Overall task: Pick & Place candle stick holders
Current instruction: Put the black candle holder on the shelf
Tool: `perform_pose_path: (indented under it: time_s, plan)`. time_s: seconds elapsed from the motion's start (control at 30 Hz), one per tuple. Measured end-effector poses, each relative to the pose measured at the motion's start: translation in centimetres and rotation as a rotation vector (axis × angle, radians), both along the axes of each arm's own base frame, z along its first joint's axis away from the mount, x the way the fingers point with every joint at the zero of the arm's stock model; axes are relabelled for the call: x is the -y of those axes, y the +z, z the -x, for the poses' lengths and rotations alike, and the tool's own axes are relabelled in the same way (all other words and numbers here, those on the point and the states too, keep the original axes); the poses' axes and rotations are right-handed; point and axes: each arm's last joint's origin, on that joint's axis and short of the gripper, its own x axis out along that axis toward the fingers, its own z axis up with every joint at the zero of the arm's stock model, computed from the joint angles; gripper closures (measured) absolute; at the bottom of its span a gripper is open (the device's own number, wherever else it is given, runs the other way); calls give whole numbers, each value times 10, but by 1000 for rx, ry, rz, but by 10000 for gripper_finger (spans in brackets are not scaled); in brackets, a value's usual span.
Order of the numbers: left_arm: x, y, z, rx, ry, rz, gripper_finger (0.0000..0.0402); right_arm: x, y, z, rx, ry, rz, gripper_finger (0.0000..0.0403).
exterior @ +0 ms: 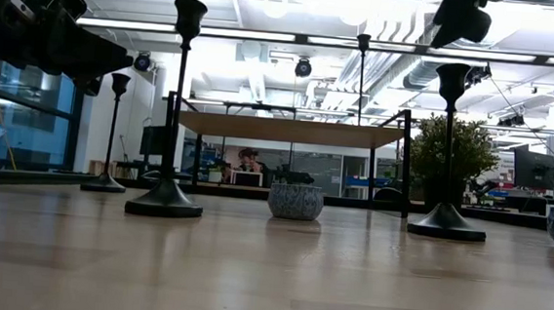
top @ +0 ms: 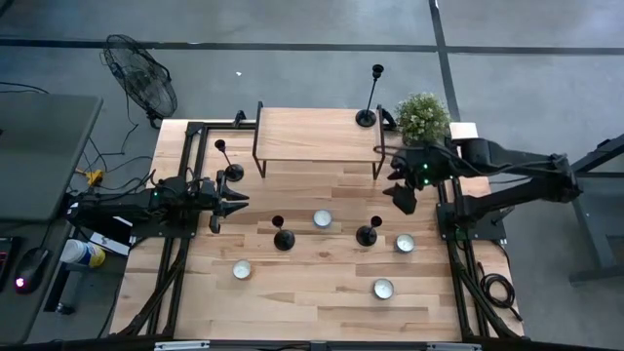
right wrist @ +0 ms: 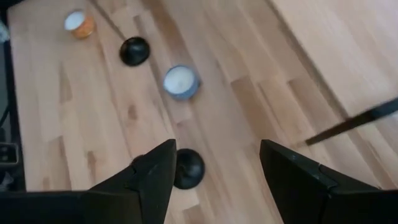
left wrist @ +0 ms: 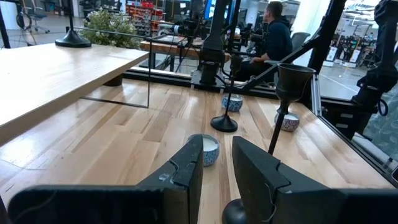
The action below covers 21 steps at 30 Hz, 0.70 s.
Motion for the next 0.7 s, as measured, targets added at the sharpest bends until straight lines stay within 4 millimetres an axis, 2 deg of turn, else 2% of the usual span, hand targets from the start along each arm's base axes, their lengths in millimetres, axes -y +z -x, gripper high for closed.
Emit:
perform_pose_path:
  time_s: [0.27, 0.7]
  plan:
    - [0, 0, 0, 0, 0, 0, 318, -23, 5, 9, 28, 85, 18, 182]
    - [0, 0, 0, 0, 0, 0, 318, -53, 0, 23, -75, 220, -47, 181]
